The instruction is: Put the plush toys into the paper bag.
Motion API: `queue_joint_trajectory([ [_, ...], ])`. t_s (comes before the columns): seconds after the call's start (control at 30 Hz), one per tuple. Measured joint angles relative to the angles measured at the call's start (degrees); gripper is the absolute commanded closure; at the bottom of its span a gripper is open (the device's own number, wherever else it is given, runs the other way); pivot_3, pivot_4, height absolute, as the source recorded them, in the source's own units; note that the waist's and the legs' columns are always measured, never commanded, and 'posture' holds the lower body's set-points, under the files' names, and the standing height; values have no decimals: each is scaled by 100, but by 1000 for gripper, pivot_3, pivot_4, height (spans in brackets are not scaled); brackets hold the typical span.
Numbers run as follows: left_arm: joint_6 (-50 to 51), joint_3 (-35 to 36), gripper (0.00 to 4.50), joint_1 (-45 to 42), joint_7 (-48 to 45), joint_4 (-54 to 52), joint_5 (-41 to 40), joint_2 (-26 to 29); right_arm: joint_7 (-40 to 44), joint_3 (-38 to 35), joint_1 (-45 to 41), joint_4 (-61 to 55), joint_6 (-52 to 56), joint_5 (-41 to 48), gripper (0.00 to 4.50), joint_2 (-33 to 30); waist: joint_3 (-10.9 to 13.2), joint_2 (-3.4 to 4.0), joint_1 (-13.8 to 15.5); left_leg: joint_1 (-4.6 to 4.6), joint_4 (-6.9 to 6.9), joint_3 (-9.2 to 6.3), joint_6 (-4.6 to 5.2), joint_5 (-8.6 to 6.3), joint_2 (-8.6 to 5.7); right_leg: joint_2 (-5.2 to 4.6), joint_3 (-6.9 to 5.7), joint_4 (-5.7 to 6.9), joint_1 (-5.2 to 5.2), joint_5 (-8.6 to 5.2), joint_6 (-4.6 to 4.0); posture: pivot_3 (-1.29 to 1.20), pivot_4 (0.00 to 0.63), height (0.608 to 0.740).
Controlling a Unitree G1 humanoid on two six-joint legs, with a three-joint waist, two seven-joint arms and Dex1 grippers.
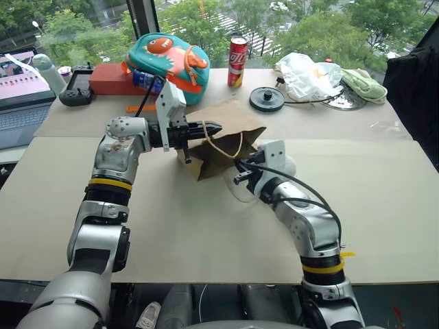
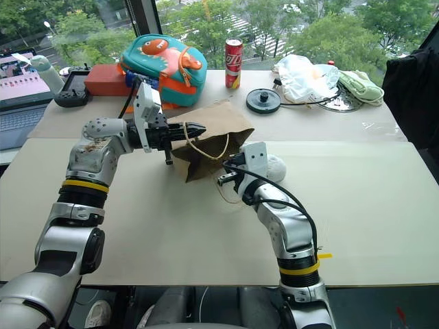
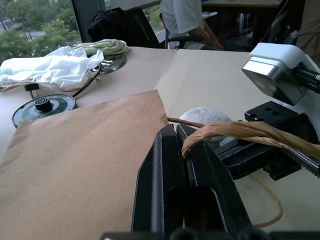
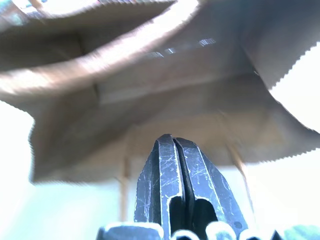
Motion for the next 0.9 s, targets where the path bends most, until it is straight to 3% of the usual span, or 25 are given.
queue_joint_trajectory([
  [0.5,1128,306,4500,-315,467,-252,-574,-108,-527,-5,-856,1808,-353,-383,4487,450,0,0,2,-5,-3,-2,-1,1,-4,-5,0,27,-2,1,-1,0,150,739],
  [0.9,1264,433,4500,-344,639,-255,-754,-109,-459,269,-669,1427,322,-443,4487,394,0,0,-10,1,-3,-1,-1,1,-2,-3,0,7,-2,0,-1,0,150,739],
])
